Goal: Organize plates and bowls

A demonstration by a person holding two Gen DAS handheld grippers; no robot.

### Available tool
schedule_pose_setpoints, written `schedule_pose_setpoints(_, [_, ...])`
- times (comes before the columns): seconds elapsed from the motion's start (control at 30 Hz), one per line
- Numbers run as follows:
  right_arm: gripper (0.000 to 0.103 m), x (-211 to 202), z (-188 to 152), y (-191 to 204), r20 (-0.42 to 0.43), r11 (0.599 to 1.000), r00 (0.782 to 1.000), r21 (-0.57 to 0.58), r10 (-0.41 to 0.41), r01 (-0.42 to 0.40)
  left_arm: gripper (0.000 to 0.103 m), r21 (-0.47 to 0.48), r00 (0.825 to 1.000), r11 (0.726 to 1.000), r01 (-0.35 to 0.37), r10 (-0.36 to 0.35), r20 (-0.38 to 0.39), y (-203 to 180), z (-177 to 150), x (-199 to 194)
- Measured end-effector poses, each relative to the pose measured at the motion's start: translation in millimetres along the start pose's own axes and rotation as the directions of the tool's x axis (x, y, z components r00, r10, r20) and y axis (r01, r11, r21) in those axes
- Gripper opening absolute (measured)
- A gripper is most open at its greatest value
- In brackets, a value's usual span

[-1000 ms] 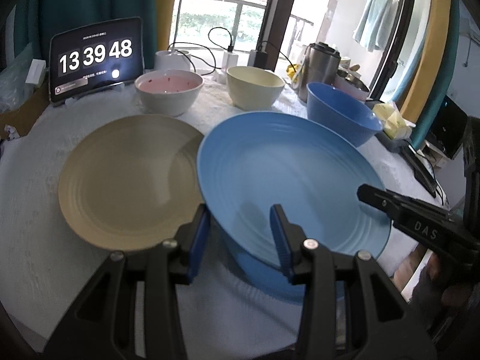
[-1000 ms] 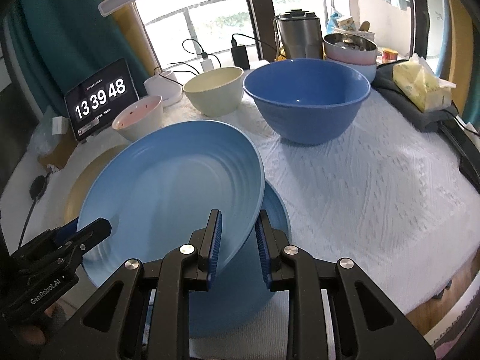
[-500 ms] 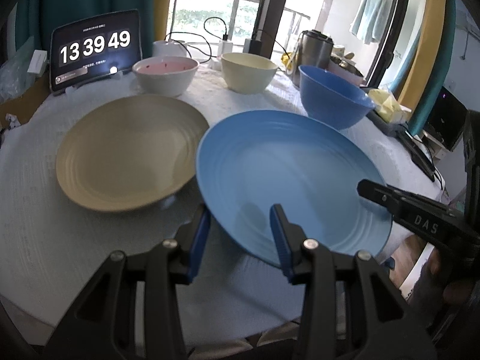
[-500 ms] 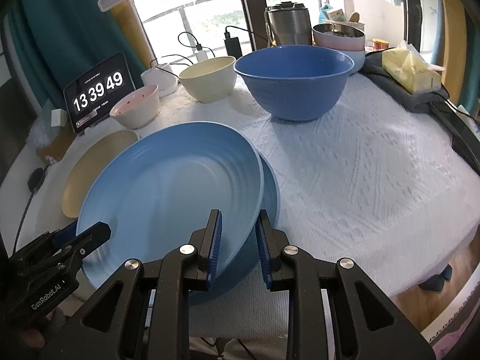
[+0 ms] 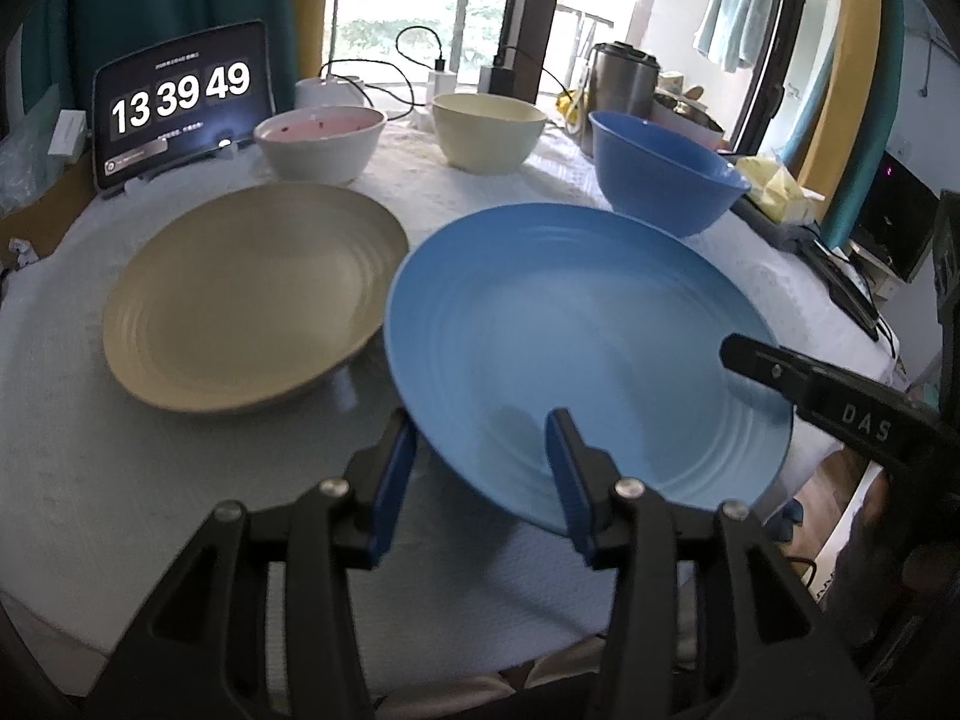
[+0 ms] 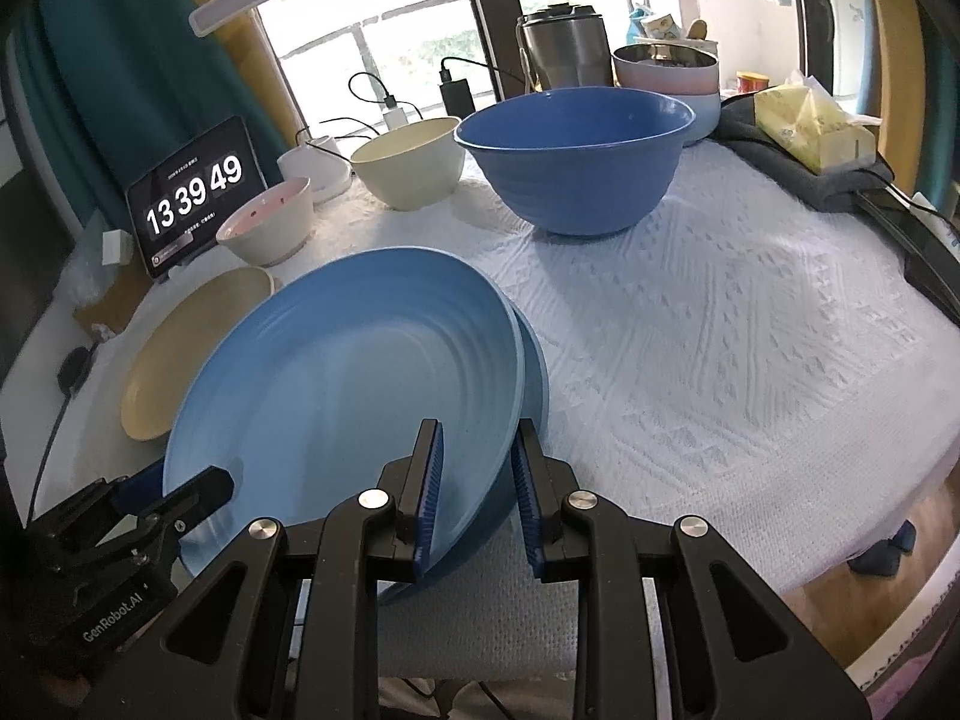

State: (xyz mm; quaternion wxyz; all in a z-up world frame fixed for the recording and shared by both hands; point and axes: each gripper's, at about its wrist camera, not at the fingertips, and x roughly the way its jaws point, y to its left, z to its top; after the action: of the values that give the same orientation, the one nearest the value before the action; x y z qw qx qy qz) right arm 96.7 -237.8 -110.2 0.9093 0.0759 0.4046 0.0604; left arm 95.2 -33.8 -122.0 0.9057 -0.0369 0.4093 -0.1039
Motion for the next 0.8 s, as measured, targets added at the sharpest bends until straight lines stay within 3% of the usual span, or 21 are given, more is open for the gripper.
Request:
schedule_pose_setpoints(0.37, [0.027, 1, -1, -12, 0.012, 0.999, 0.999, 0.009, -0.036, 0.036, 0.049, 0.006, 1.000, 1.000, 0.004, -0.004, -0.007, -1, -2, 3])
schedule_pose_setpoints(0.8, [0.028, 7, -1, -7, 0.005, 0.999, 0.999, -0.009, -0.050, 0.050, 0.049, -0.013, 0.999, 1.000, 0.003, -0.002, 0.040, 9, -1, -7])
